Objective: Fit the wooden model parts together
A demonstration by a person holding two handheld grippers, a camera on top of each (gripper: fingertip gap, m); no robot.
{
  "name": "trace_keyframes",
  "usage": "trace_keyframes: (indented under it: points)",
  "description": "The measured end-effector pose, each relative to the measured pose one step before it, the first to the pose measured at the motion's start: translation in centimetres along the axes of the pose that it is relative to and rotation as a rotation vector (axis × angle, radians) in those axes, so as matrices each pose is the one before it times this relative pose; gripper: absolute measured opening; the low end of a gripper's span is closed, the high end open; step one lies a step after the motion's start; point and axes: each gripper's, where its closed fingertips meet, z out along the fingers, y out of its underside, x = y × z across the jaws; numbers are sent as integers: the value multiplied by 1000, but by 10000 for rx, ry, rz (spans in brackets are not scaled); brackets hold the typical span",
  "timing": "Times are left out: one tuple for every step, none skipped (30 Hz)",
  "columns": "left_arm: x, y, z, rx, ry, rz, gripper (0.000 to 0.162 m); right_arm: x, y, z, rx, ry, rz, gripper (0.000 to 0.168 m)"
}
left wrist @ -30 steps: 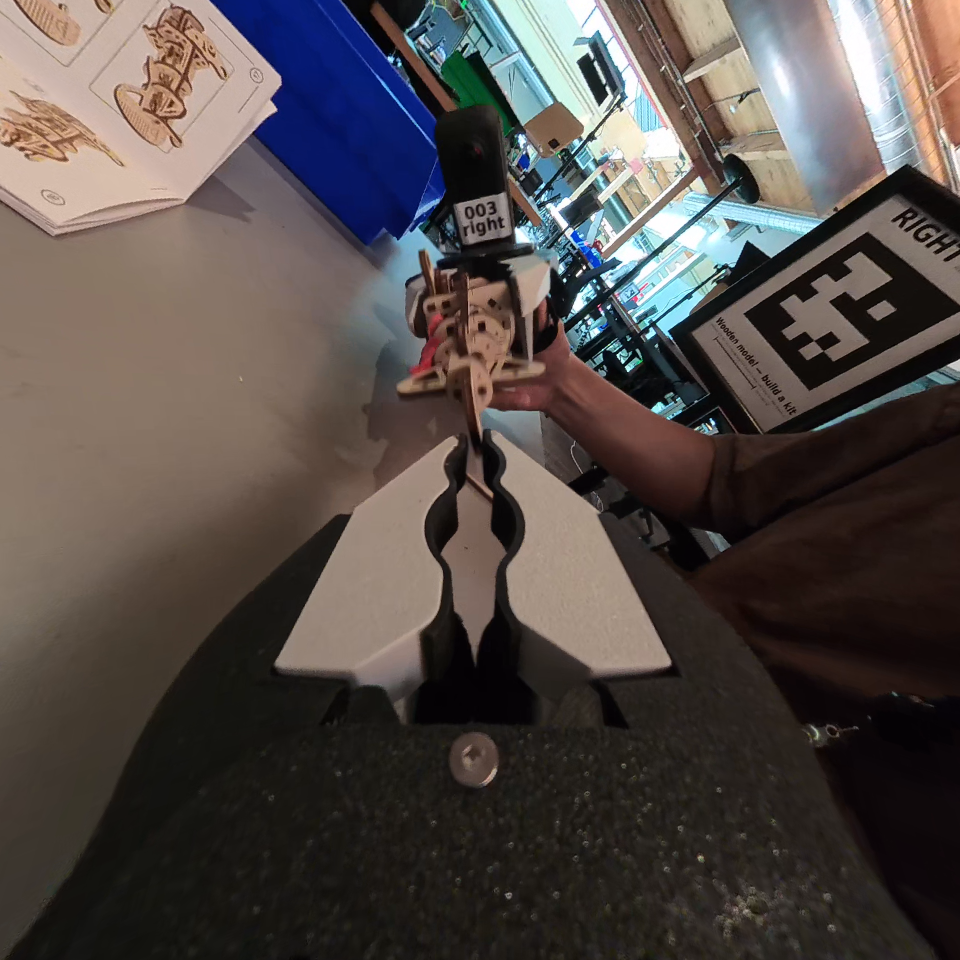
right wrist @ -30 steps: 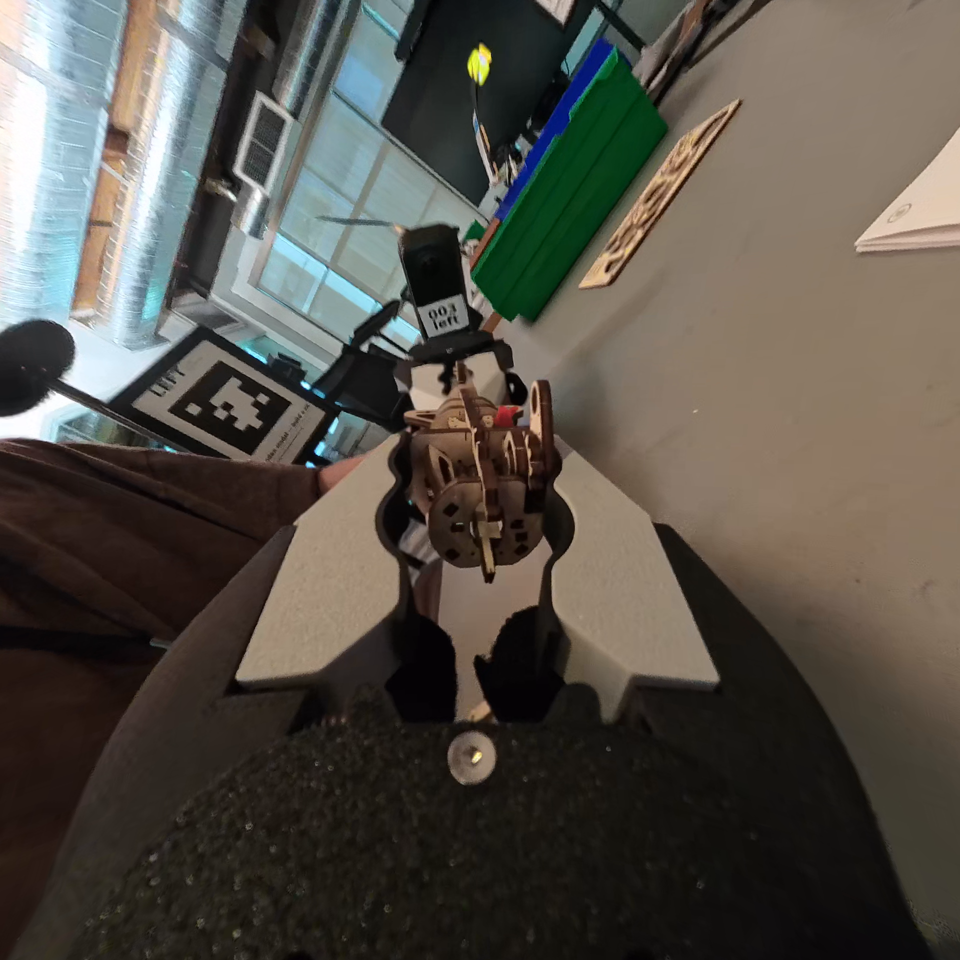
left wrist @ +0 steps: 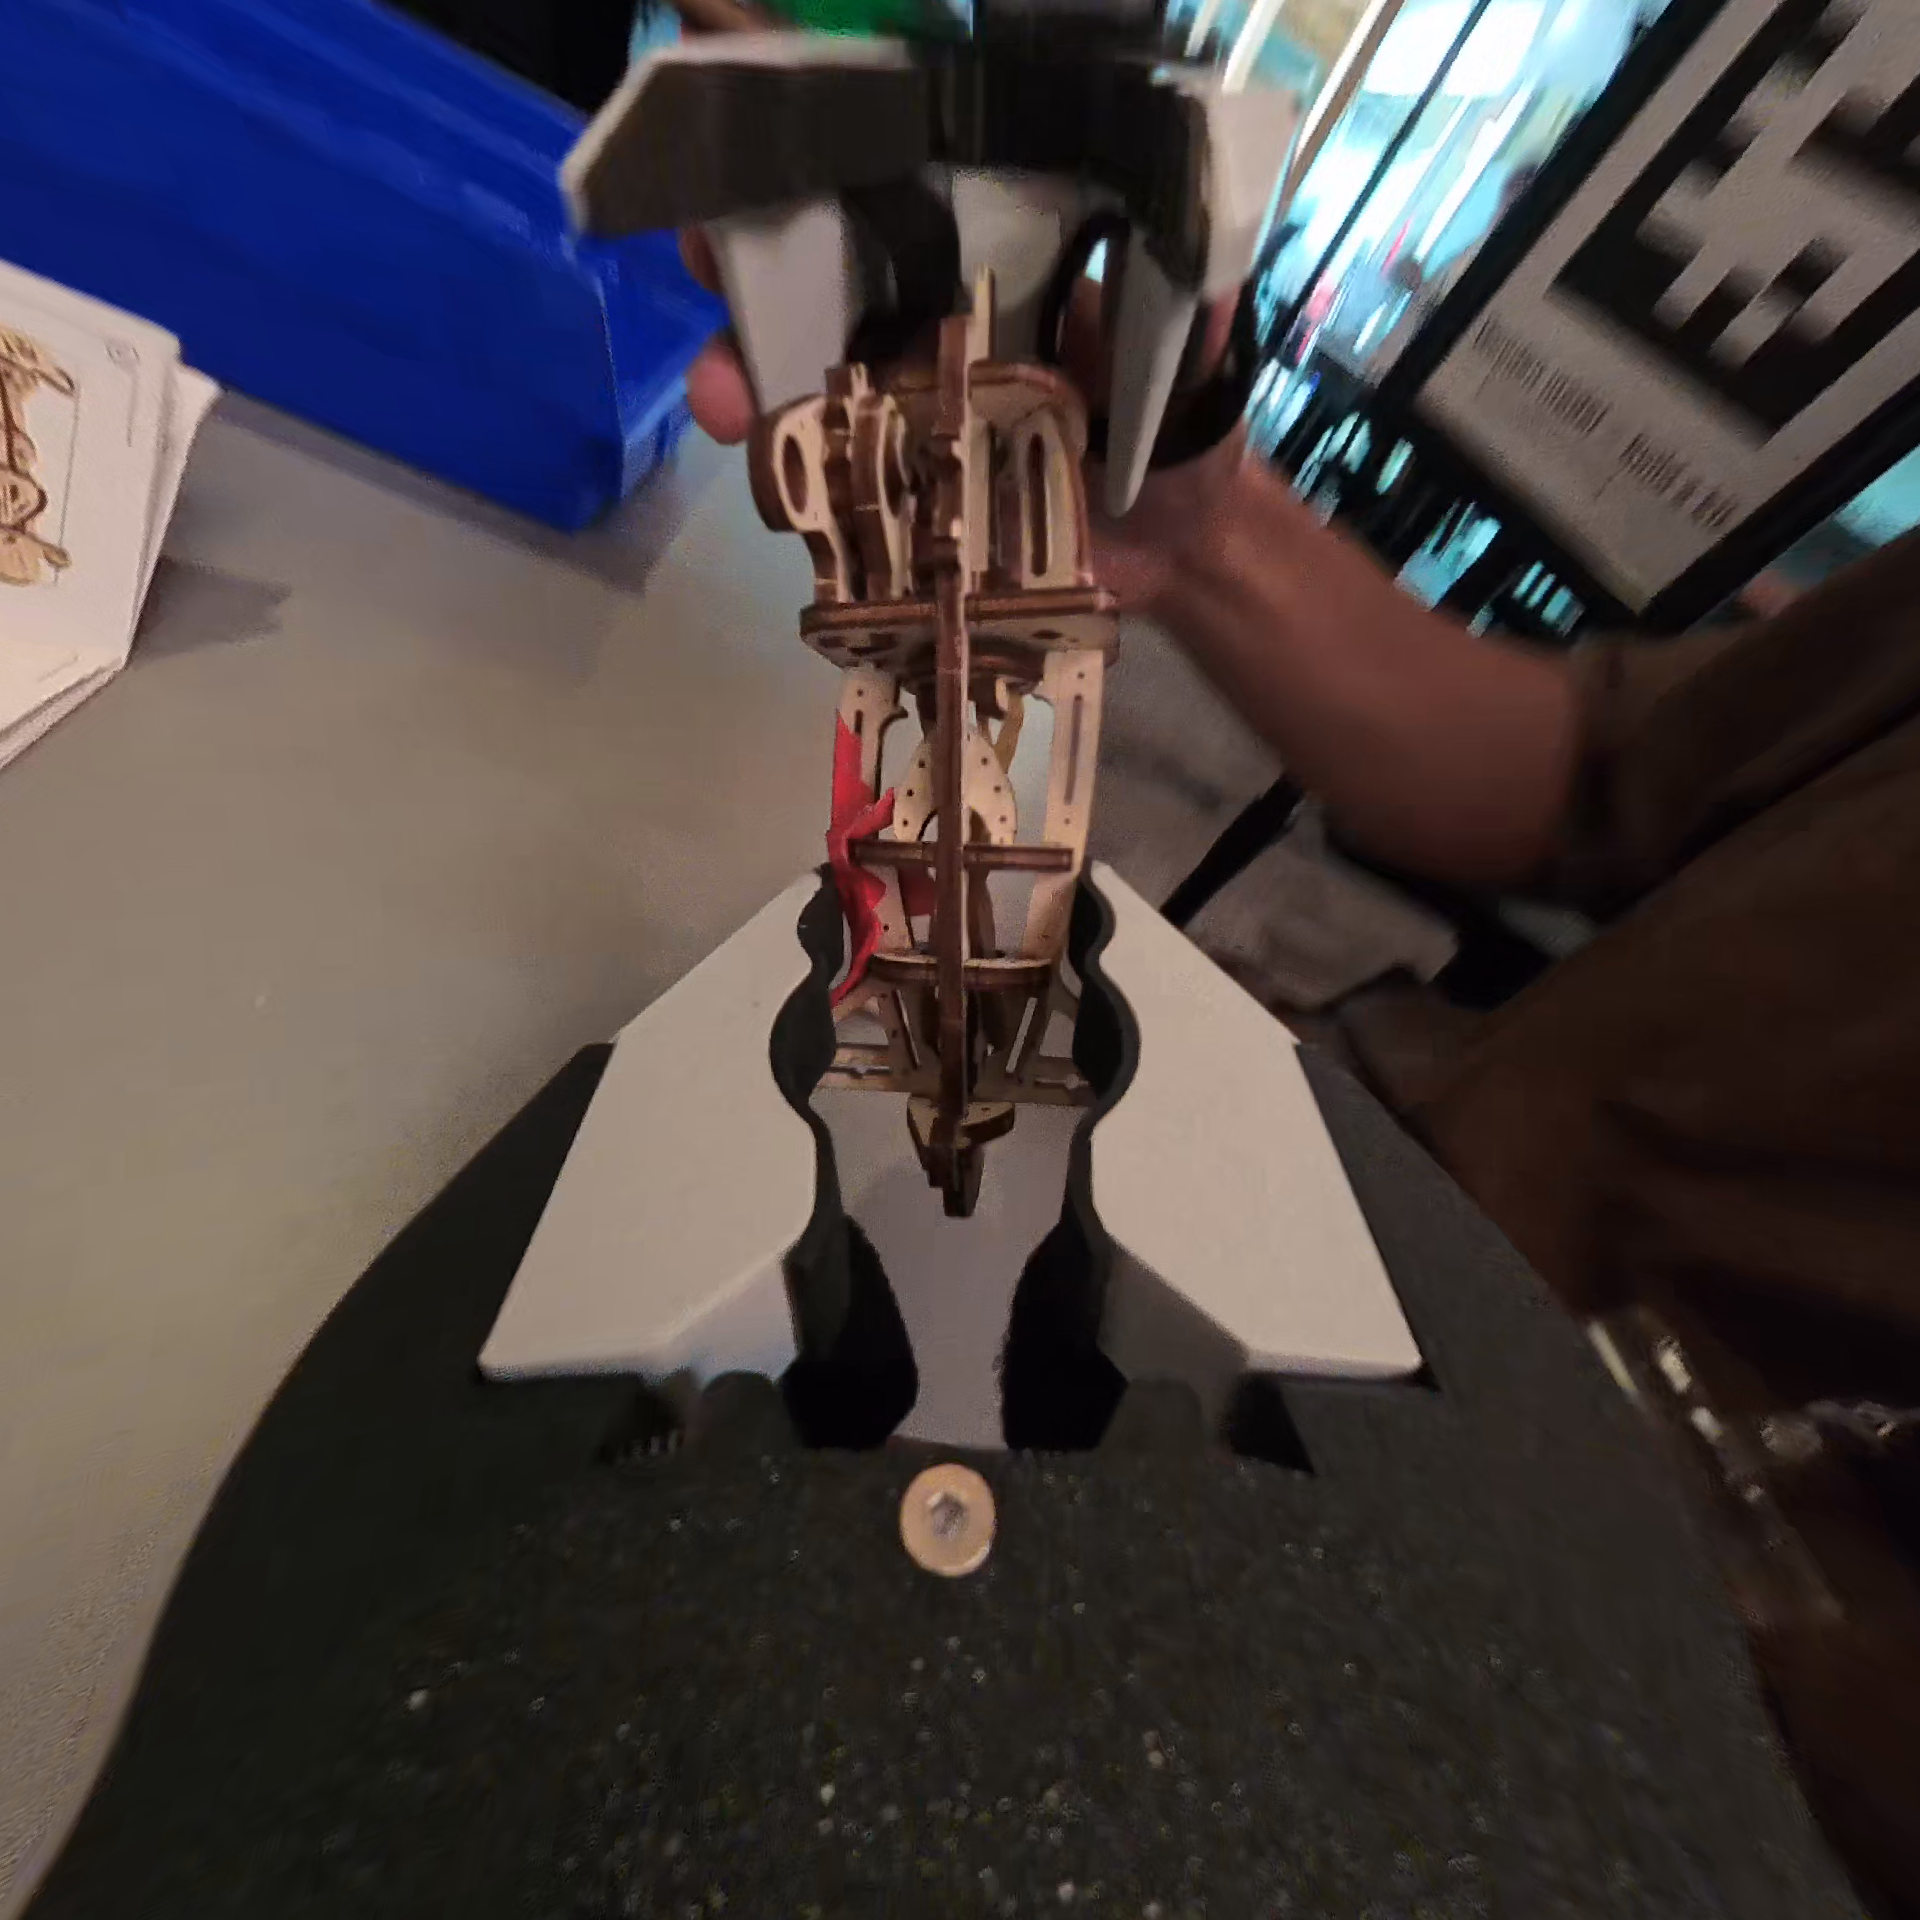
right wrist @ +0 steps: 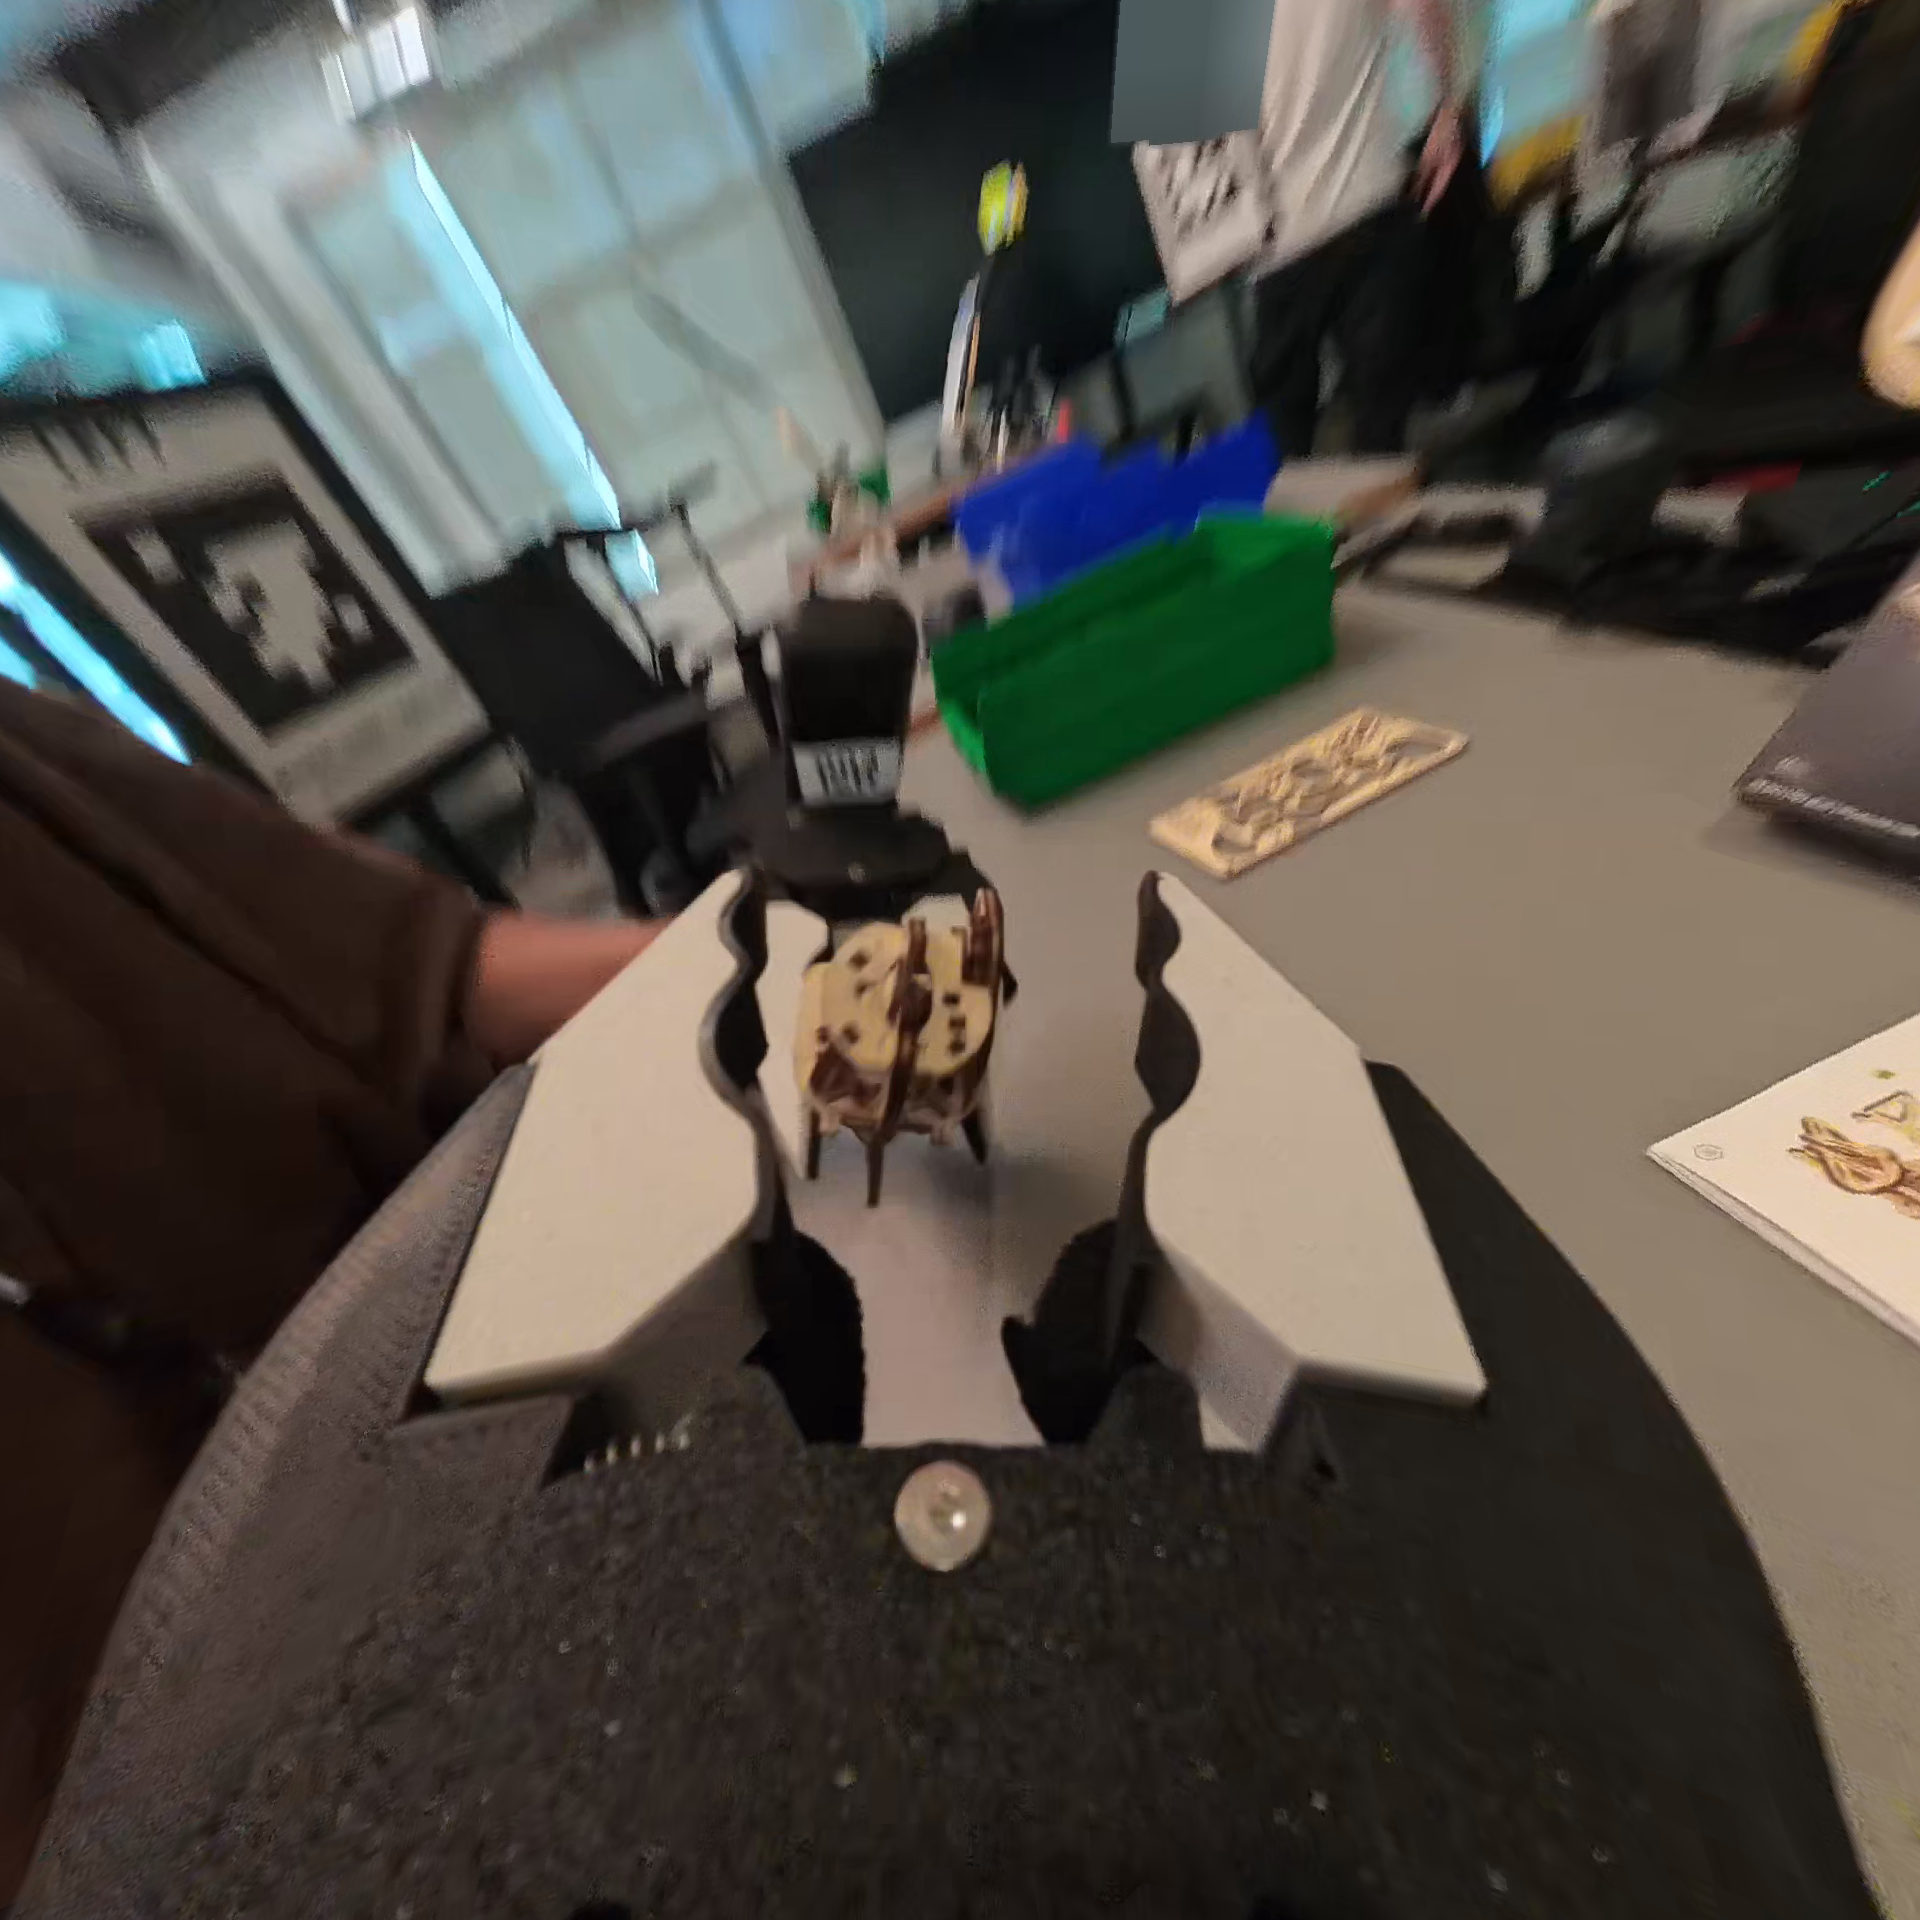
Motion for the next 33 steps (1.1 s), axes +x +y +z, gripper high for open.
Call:
trace_keyframes:
  points:
    - [112, -828, -234, 734, 206, -362, 41, 130, -866, -1103, 976, 135, 486, 70]
    - [-99, -877, -282, 735, 71, -357, 40, 156, -367, -879, 816, 161, 590, 71]
    - [-10, -866, -254, 701, 125, -299, 40, 115, 332, -520, 448, 160, 612, 70]
    - [0, -852, -190, 667, 89, -253, 40, 120, 1008, -94, 38, 167, 558, 70]
    - [-80, -672, -88, 547, 26, -176, 40, -235, 1310, 321, -178, -18, 318, 70]
    - [5, -358, 63, 342, 78, -119, 40, -311, 1210, 628, -230, 7, 95, 70]
    - [-30, 21, 204, 106, 38, -24, 40, -62, 792, 714, -167, 213, -53, 70]
    - [-17, 261, 266, -22, 16, 37, 40, -18, 359, 685, -67, 199, -109, 69]
    - [58, 277, 305, -34, 35, 33, 40, -166, 70, 587, 4, 19, -113, 70]
    - [226, 313, 315, -78, 106, 20, 40, 117, 8, 404, 1, 87, -81, 69]
    - [155, 312, 313, -111, 29, 22, 40, 373, 207, 301, -101, 169, -68, 69]
    - [155, 195, 291, -50, -6, 62, 40, 96, 398, 268, -197, -44, 41, 68]
    - [167, 240, 300, -96, 6, 77, 41, -194, 290, 198, -129, -220, 172, 64]
    - [35, 204, 304, -86, -77, 65, 41, -232, 183, 126, -52, -194, 171, 58]
    - [-34, 157, 290, -40, -103, 71, 41, -228, 164, 55, -68, -140, 70, 48]
    - [-155, 232, 251, -104, -139, 68, 41, 183, 115, -39, -90, 174, -6, 47]
    - [-239, 174, 170, -105, -179, 31, 41, 320, 88, -97, -174, 239, -95, 47]
    - [-257, 116, 95, -99, -175, -27, 41, 340, 64, -109, -263, 201, -71, 46]
    - [-415, 90, -71, -106, -258, -56, 43, 379, -64, -140, -317, 186, -91, 47]
    - [-684, 190, -251, -190, -398, -36, 48, 603, -160, -201, -396, 297, -168, 46]
    - [-818, 254, -490, -241, -454, -18, 55, 934, 61, -182, -643, 482, -215, 46]
    - [-1013, 275, -724, -273, -553, -63, 57, 1145, 648, -27, -1083, 563, -370, 47]
    - [-997, 211, -951, -248, -548, -58, 57, 1149, 1064, 195, -1342, 566, -461, 47]
    - [-893, 88, -1153, -122, -489, -31, 56, 996, 1113, 481, -1356, 536, -469, 47]
    - [-805, 110, -1274, -67, -430, 7, 56, 853, 1062, 775, -1336, 533, -424, 47]
    - [-957, 186, -1345, -89, -529, 29, 55, 535, 904, 1010, -1301, 416, -429, 47]
    - [-816, 73, -1356, 13, -423, 107, 55, 381, 579, 1117, -1169, 399, -469, 47]
    - [-740, 2, -1303, 61, -354, 113, 54, 339, 204, 1136, -942, 434, -548, 47]
    - [-902, 62, -1231, 13, -434, 89, 54, 230, -53, 1079, -786, 403, -597, 47]
    - [-963, 23, -1114, 68, -413, 50, 53, 124, -319, 928, -572, 336, -589, 47]
    - [-820, -33, -954, 110, -273, 0, 53, 111, -482, 754, -359, 284, -526, 47]
    - [-735, -22, -775, 32, -199, -11, 53, 109, -516, 617, -192, 226, -460, 47]
    - [-806, -113, -605, 22, -262, 24, 51, 58, -424, 502, -83, 122, -371, 47]
